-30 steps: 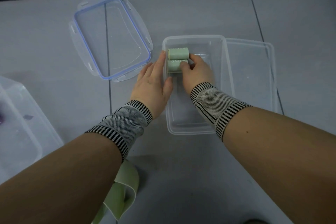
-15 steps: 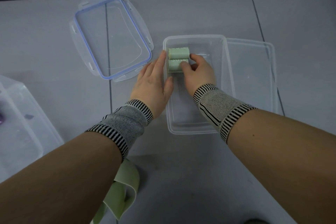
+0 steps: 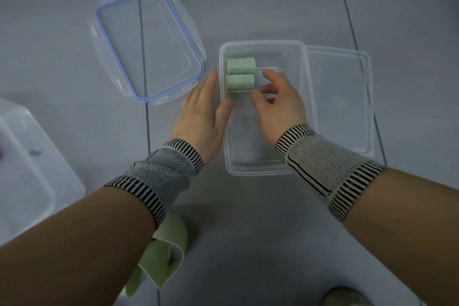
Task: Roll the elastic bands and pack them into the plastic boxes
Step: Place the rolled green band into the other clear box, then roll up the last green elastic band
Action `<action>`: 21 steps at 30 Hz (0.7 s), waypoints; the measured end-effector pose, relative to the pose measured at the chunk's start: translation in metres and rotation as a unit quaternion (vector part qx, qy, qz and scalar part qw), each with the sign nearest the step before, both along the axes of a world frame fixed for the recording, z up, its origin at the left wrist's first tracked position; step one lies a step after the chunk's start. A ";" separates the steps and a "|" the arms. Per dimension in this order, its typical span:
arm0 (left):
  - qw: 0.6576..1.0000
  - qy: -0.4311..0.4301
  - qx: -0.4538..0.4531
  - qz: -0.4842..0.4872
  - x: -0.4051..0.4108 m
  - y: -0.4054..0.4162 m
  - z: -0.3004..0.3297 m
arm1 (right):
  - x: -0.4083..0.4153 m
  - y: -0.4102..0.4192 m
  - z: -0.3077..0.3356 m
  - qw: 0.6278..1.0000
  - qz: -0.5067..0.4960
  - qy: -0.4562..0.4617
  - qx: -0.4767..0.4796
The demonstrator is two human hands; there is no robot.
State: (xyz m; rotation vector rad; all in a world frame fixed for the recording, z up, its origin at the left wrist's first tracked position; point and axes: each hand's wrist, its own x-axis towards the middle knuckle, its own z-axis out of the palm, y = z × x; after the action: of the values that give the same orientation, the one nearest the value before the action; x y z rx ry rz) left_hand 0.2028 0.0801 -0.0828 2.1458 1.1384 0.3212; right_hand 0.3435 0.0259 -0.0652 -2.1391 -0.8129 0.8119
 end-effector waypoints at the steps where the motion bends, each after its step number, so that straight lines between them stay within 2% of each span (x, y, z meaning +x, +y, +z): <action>1: 1.000 -0.004 0.000 0.001 -0.002 -0.002 0.003 | -0.002 -0.004 0.007 1.000 -0.001 0.000 0.008; 7: 0.999 0.002 0.035 -0.001 -0.032 -0.028 0.020 | -0.028 -0.040 0.047 0.997 -0.009 0.040 0.071; 12: 0.998 0.060 0.016 0.004 -0.085 -0.066 0.020 | -0.073 -0.077 0.045 0.992 0.018 0.086 0.091; 21: 0.986 0.143 -0.007 0.088 -0.176 -0.091 0.032 | -0.139 -0.096 0.017 0.991 0.117 0.054 -0.024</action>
State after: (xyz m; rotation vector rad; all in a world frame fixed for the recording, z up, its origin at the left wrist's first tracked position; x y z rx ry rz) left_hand 0.0265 -0.0109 -0.0507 2.1307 1.4912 0.0834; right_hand 0.2044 -0.0697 -0.0482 -2.0451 -1.0091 1.0687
